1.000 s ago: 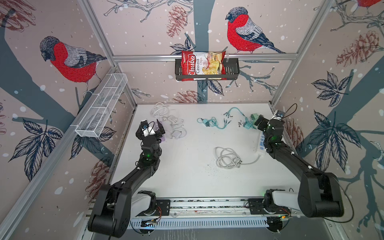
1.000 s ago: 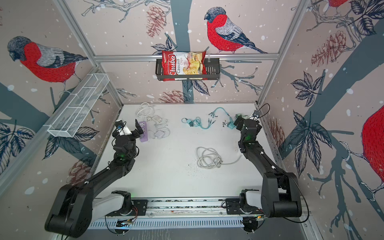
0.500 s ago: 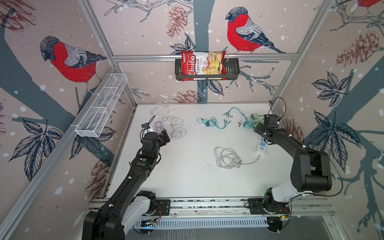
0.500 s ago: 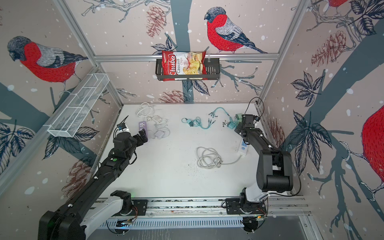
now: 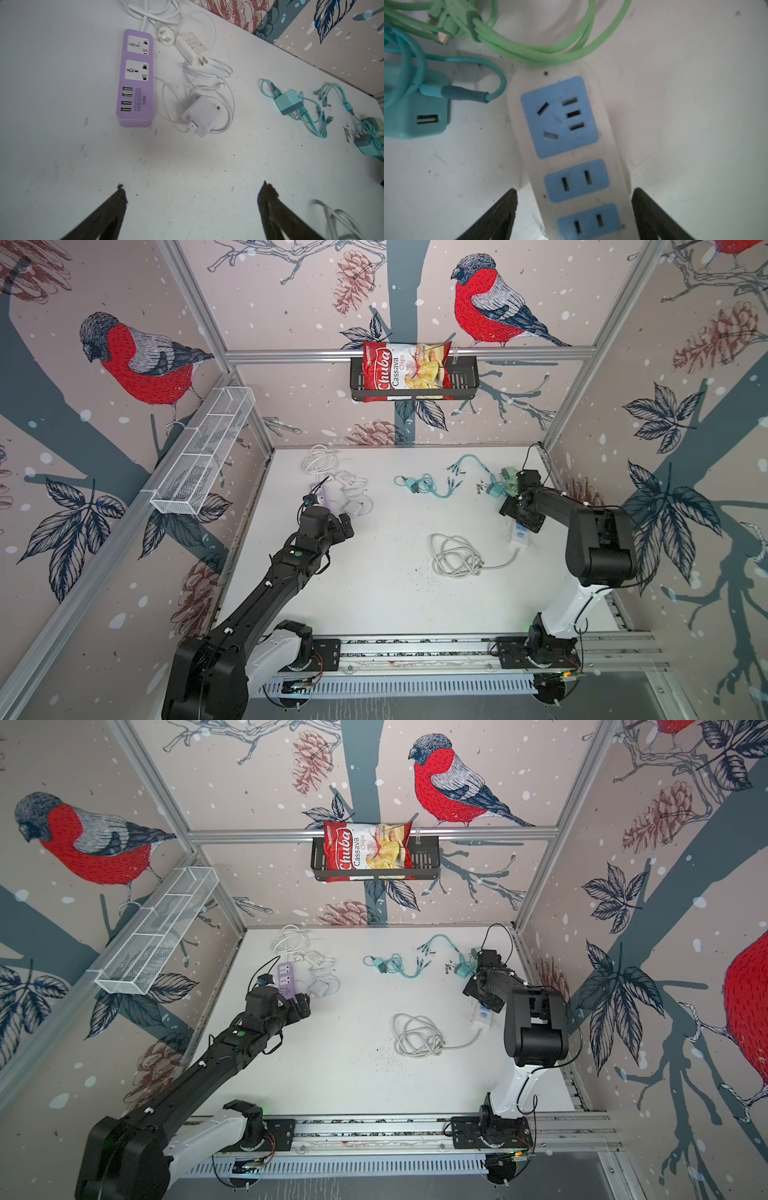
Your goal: Insert the plug
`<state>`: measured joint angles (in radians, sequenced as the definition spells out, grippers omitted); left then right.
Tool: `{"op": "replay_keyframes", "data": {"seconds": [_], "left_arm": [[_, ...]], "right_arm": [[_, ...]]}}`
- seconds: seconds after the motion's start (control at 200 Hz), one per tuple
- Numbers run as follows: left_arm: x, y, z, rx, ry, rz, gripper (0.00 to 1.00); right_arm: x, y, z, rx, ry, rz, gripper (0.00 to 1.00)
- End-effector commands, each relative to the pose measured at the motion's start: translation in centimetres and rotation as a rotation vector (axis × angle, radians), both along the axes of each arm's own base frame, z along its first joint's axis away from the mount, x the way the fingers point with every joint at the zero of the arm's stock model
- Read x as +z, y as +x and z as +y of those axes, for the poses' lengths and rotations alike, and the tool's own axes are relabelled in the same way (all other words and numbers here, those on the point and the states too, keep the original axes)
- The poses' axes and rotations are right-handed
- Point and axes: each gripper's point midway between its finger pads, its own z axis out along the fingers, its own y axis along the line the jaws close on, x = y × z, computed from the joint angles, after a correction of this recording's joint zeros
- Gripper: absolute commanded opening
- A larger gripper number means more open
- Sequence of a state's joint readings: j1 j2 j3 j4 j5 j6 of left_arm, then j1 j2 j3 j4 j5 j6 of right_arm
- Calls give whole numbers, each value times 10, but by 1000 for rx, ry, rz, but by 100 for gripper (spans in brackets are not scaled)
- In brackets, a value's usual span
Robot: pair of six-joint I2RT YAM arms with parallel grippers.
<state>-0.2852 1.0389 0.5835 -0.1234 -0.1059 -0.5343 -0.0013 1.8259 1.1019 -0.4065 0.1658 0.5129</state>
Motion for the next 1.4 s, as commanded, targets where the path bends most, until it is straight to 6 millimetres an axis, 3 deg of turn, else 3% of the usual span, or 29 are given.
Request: {"op": "replay_keyframes", "data": {"seconds": [0.0, 0.295, 0.445, 0.64, 0.865, 0.905, 0.94, 1.045, 1.166, 1.396], "left_arm": [[1, 0, -7, -35, -14, 14, 96], [-5, 4, -24, -94, -36, 12, 96], [-11, 3, -35, -129, -34, 30, 96], [-10, 1, -50, -173, -49, 20, 95], [-4, -3, -73, -249, -70, -16, 95], [-4, -4, -76, -262, -65, -19, 95], [-3, -5, -80, -281, -62, -28, 95], [-1, -10, -90, -329, -52, -50, 96], [1, -15, -104, -393, -36, -75, 96], [7, -29, -156, -544, 8, -95, 97]], "right_arm": [[-5, -13, 16, 38, 62, 31, 76], [-7, -64, 70, 155, 130, 67, 47], [1, -82, 93, 164, 140, 43, 43], [7, -102, 159, 188, 250, -24, 45], [-18, -124, 213, 230, 229, 52, 49], [-20, -125, 220, 241, 231, 58, 54], [-20, -126, 225, 249, 225, 62, 65], [-10, -120, 232, 272, 189, 49, 76], [11, -108, 227, 272, 161, 10, 86], [61, -84, 184, 211, 195, -126, 89]]}}
